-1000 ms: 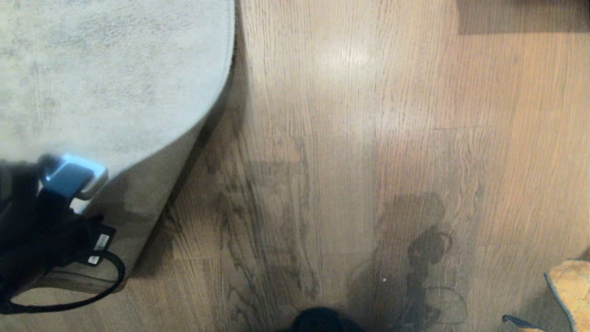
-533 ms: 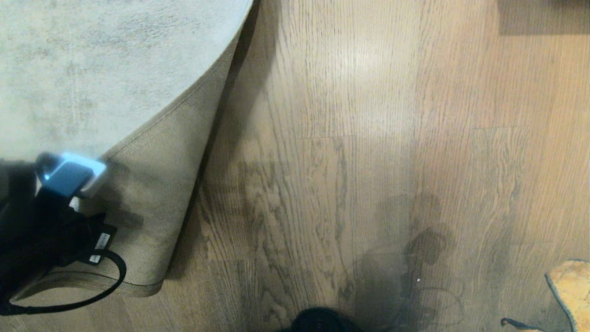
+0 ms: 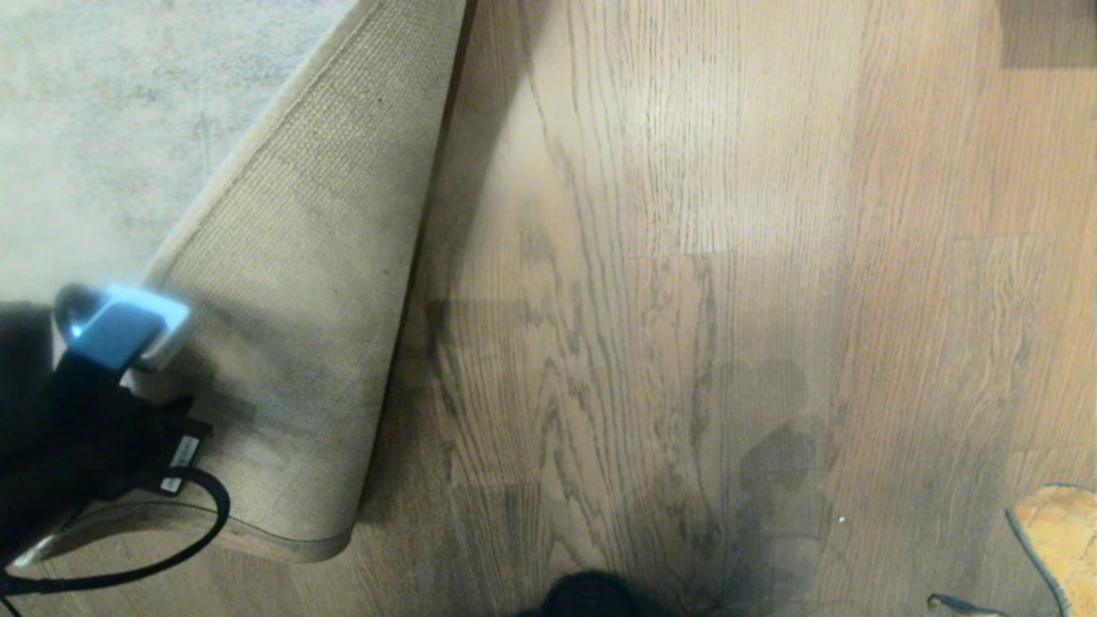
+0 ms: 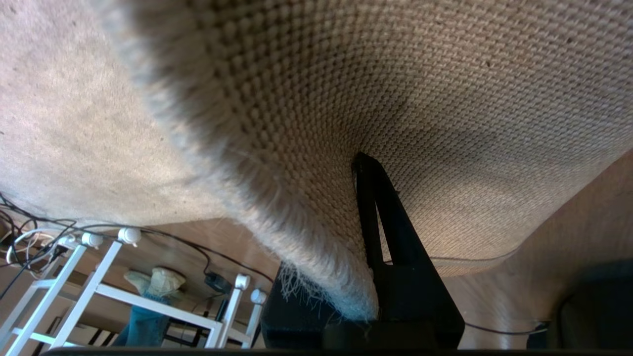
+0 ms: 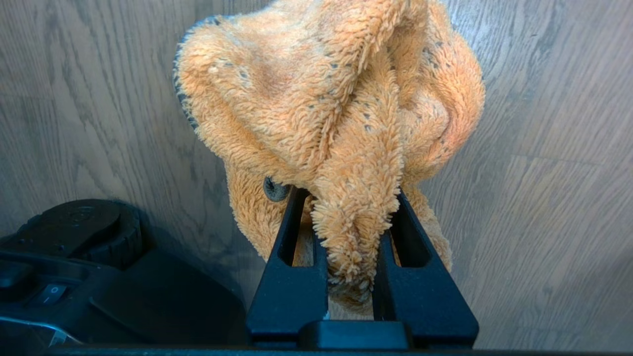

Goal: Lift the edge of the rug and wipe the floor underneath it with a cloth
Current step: Lift up the carpet

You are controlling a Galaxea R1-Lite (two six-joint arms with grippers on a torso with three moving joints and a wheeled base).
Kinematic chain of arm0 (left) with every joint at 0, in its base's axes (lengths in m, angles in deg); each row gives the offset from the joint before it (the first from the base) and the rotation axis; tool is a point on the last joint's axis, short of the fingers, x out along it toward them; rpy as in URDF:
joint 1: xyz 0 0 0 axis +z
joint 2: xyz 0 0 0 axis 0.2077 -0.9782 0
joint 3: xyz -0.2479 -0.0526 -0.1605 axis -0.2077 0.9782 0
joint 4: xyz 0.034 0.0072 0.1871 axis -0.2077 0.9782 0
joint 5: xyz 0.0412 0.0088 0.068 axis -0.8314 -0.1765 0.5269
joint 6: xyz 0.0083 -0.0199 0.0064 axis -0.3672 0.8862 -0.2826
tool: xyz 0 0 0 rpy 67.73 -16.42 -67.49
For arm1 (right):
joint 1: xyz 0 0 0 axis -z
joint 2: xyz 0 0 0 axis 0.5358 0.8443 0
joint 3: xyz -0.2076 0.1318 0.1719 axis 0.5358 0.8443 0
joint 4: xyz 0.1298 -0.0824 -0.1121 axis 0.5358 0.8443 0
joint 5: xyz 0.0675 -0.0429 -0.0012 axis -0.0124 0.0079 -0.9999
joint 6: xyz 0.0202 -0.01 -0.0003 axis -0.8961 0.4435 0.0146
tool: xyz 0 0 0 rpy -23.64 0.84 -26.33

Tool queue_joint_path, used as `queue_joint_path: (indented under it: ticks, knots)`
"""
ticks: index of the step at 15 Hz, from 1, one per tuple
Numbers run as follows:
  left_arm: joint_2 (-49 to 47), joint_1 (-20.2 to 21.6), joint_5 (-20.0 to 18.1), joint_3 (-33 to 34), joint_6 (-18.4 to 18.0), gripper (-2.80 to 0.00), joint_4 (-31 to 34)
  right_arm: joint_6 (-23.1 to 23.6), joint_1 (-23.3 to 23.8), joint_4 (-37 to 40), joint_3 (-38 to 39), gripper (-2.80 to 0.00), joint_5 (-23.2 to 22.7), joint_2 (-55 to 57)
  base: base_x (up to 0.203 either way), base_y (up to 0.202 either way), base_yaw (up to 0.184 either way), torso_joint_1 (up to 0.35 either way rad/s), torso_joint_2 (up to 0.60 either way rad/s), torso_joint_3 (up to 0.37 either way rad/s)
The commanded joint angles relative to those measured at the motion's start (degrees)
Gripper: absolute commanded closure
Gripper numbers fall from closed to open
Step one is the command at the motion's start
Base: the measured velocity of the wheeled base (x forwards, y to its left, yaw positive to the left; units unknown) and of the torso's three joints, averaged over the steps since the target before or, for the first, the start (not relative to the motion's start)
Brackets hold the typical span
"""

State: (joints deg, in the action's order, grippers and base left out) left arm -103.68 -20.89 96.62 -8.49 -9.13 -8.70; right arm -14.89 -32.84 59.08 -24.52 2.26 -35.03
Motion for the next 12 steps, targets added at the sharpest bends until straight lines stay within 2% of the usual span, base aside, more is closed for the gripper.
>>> queue_joint_path:
  ticks: [1,12]
  knots:
    - [0.5,0.0,0.2,0.3,-0.1,0.00,0.1,0.0,0.0,0.0,0.0,0.00,0.0,0.1,0.000,0.000,0.000,0.000,0.00,0.000]
    - [0.3,0.0,0.1,0.3,0.1,0.00,0.2,0.0,0.0,0.0,0.0,0.00,-0.1,0.1,0.000,0.000,0.000,0.000,0.00,0.000]
